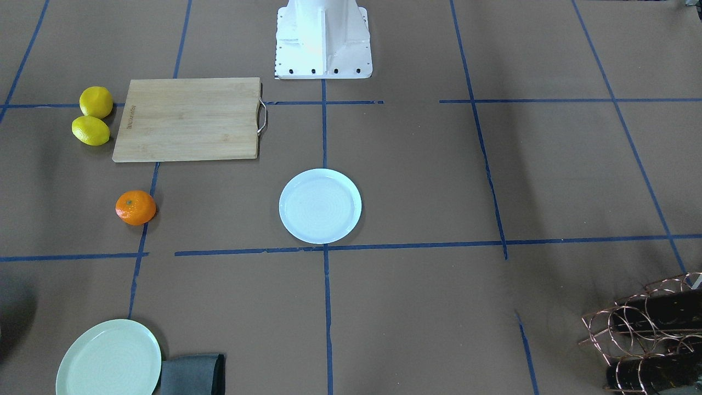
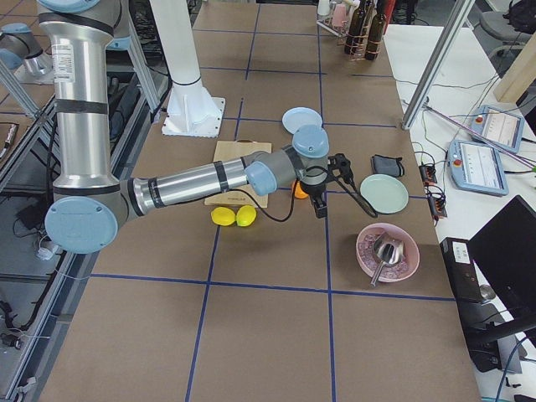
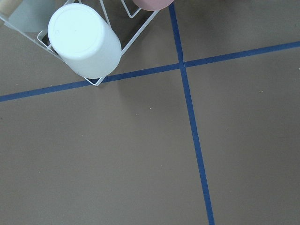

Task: Pick orange to plate
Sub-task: 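Move the right gripper above the orange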

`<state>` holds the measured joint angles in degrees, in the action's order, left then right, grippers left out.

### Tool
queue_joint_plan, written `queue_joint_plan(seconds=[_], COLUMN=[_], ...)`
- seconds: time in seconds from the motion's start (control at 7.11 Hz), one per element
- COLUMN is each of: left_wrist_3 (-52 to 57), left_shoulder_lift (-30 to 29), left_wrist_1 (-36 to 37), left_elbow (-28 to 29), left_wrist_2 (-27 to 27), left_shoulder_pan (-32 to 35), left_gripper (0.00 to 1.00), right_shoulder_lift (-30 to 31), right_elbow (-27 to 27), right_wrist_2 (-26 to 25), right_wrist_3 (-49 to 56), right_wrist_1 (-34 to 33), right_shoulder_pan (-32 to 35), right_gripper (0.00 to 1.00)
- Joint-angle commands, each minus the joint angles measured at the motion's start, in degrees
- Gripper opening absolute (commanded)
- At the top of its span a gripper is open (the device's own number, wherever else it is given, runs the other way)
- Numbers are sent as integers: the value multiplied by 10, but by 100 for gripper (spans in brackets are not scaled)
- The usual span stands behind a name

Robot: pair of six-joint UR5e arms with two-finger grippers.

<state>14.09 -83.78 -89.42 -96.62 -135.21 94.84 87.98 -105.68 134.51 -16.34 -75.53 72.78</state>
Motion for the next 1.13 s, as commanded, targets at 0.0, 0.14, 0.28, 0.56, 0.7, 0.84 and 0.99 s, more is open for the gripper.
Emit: queue_joint_plan(seconds=[0.0,0.14,0.28,0.56,0.7,0.84,0.99], left_wrist_3=[0,0,0,0,1,1,1], left_shoulder_lift=[-1,-1,-3,-3,-2,-2,-2], left_wrist_1=[0,0,-1,-2,-2,-2,-3], left_elbow=[-4,-6,-4,-5,-6,-5,-5], left_wrist_2=[-1,-2,-1,0,0,0,0], left_shoulder_pan=[0,0,0,0,1,1,1], left_gripper=[100,100,100,100,100,100,100], right_shoulder_lift=[-57,-68,-85,-85,-85,-84,-83], right_elbow=[-7,-6,-6,6,11,11,11], right_wrist_2=[-101,-121,-149,-229,-250,-252,-254], right_wrist_3=[-66,-83,-147,-179,-199,-203,-207], right_wrist_1=[-1,-1,0,-1,-1,0,0], right_shoulder_pan=[-123,-160,-197,-249,-263,-269,-273], right_gripper=[100,100,100,100,100,100,100])
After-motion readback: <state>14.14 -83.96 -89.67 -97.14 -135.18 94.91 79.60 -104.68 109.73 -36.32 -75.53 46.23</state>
